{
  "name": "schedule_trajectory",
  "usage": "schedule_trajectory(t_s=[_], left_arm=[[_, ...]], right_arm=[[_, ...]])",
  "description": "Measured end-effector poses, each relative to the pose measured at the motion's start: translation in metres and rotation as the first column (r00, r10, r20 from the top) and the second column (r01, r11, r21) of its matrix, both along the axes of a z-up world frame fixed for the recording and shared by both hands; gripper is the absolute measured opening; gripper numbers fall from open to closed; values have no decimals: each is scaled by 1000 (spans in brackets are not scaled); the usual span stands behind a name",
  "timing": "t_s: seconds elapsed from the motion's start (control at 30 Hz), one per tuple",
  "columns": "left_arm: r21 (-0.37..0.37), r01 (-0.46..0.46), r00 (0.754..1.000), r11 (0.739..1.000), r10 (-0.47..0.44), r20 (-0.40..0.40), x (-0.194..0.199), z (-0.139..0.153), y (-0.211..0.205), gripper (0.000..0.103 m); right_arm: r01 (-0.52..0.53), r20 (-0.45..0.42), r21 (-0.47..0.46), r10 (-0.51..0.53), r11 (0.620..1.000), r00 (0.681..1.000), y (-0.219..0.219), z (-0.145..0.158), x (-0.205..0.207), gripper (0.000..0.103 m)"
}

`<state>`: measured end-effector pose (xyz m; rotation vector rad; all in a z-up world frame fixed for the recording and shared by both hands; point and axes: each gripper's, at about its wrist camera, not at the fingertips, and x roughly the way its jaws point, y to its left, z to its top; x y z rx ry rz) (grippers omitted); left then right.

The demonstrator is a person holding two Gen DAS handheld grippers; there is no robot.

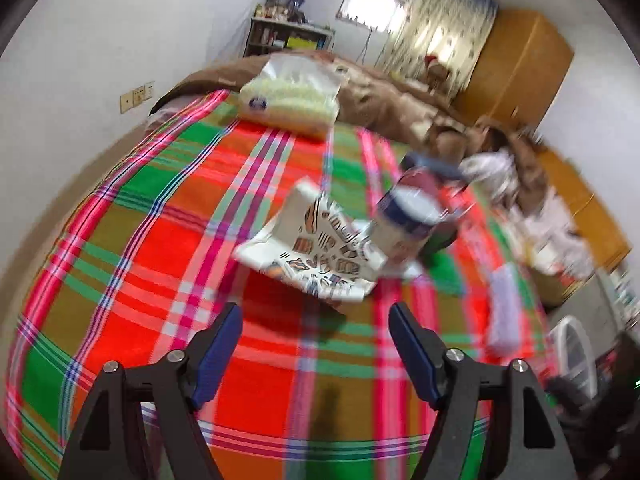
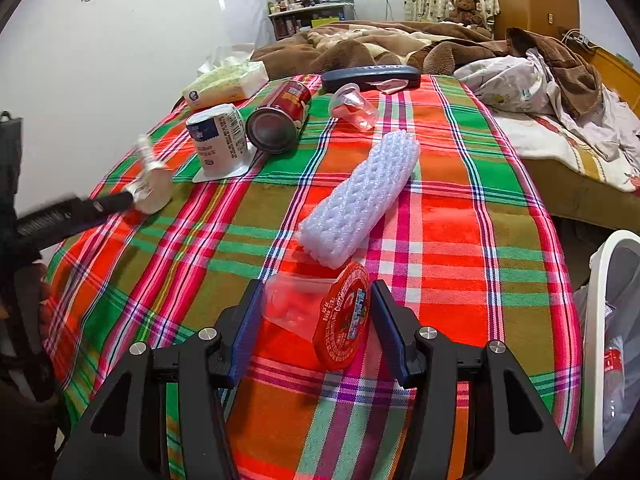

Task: Collect trash
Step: 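Grasp the red-lidded clear cup with the right tool while the left tool grasps the patterned paper bag, then carry the red-lidded cup and patterned paper bag over the white trash bin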

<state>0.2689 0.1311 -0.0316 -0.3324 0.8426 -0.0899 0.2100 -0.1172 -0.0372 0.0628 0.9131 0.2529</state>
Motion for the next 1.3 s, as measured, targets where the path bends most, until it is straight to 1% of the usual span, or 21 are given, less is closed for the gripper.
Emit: schedule_trajectory(t_s=[0.03,0.07,0.17,0.2,0.27,0.3,0.33,0.4,0.47,0.5,0.63,0.67,0.73,0.8,0.87,0.9,0.93,1.07,1.13,1.2,1.3], left_arm=[[-20,-7,1000,1000,7,2,3,2,1,92],[-34,-20,1000,999,20,1,8,3,1,94],[-79,-50,999,996,50,-3,21,4,3,94],[-81,-79,997,994,80,-1,25,2,4,94],[-97,-110,994,989,107,-32,35,-6,6,94],[-124,-123,992,985,116,-58,40,-11,7,93],[-129,-125,991,984,119,-57,45,-14,7,93],[-93,-139,989,986,133,-69,51,-19,4,93],[-106,-142,988,984,135,-72,56,-23,4,93],[-98,-149,987,984,142,-78,59,-25,2,93],[-21,-135,987,991,133,-85,72,-28,-10,93],[-10,-133,988,991,131,-82,73,-28,-12,91],[4,-160,984,987,159,-85,73,-28,-11,81],[-19,-172,981,985,170,-90,71,-27,-9,76],[-34,-158,984,987,154,-93,70,-27,-7,67],[-31,-154,984,988,150,-91,70,-27,-7,60],[-23,-149,985,989,146,-93,70,-27,-7,56],[-9,-127,989,992,126,-79,67,-25,-10,54],[9,-111,991,994,112,-68,66,-23,-14,54],[48,-97,993,994,100,-58,63,-21,-20,54],[61,-74,997,995,76,-30,54,-15,-27,54]], right_arm=[[1,-1,3,-1,1000,1000,0,0,0,55],[1,-1,5,-1,1000,1000,0,-1,1,55],[-4,-1,10,4,1000,1000,-1,-1,1,55],[-4,-3,11,4,1000,1000,-2,-1,1,55],[-2,-3,12,2,1000,1000,-2,-1,2,55],[-2,-3,12,2,1000,1000,-3,-1,3,55],[-2,-1,12,2,1000,1000,-4,-1,3,55],[-1,-1,11,1,1000,1000,-4,0,4,55],[-3,0,11,3,1000,1000,-5,0,5,55],[-4,0,12,4,1000,1000,-5,0,5,55],[-6,-6,17,6,1000,1000,-5,-3,8,55],[-7,-5,18,7,1000,1000,-6,-3,8,55],[-6,-3,19,6,1000,1000,-6,-3,8,55],[-5,-4,23,5,1000,1000,-7,-3,10,55],[-7,-4,23,7,1000,1000,-7,-4,12,55],[-9,-3,23,9,1000,1000,-6,-4,12,55],[-12,-2,23,12,1000,1000,-6,-3,12,55],[-14,4,24,14,1000,1000,-6,-3,11,55],[-10,5,24,10,1000,1000,-7,-3,11,55],[-7,8,28,7,1000,1000,-8,-2,10,55],[-4,16,32,4,999,1000,-10,0,8,55]])
